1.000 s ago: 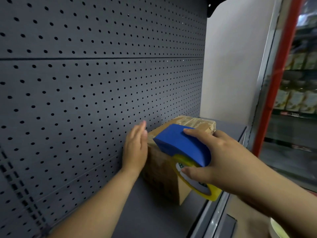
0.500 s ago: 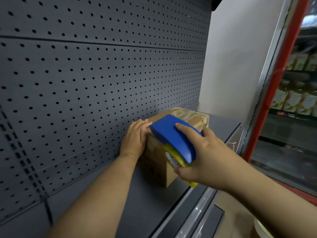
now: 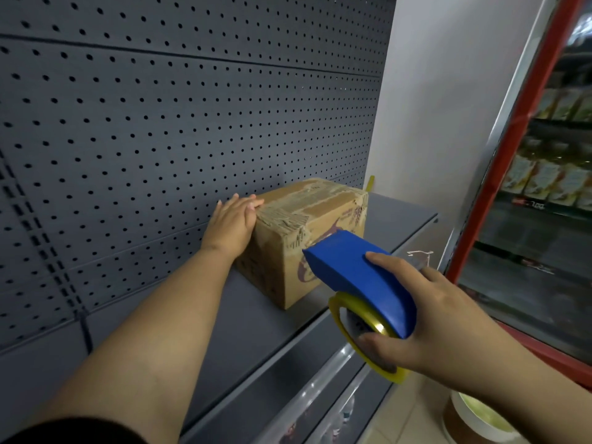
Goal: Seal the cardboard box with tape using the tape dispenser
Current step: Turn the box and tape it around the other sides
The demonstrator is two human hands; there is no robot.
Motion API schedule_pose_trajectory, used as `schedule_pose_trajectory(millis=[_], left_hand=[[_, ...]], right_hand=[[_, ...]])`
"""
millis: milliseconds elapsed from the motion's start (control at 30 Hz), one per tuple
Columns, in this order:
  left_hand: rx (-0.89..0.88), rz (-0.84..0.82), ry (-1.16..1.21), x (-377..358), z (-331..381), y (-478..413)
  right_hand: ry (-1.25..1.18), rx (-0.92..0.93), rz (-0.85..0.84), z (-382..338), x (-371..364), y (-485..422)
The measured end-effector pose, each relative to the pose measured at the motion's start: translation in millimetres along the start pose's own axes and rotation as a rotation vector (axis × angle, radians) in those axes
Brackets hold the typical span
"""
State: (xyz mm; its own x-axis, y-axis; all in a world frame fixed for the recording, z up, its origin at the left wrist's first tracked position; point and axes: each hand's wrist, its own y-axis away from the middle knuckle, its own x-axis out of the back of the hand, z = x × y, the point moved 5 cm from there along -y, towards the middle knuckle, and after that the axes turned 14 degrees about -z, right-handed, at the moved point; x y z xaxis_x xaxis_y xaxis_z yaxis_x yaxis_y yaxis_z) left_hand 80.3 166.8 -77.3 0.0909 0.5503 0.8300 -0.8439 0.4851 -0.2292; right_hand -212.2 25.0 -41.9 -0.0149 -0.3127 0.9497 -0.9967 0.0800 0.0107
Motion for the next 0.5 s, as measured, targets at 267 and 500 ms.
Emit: schedule_pose_trajectory(millis=[267,500], left_hand=[[0.154,0.043,0.165,18.5,22.6,17.9],[0.285,-0.105,0.251,5.6,59.0,23.5]], right_hand=[[0.032,-0.014,-0.036,-0.8,-8.3,-14.2],[0.041,-0.013,-0.059,-9.8,-4.3,-29.7]])
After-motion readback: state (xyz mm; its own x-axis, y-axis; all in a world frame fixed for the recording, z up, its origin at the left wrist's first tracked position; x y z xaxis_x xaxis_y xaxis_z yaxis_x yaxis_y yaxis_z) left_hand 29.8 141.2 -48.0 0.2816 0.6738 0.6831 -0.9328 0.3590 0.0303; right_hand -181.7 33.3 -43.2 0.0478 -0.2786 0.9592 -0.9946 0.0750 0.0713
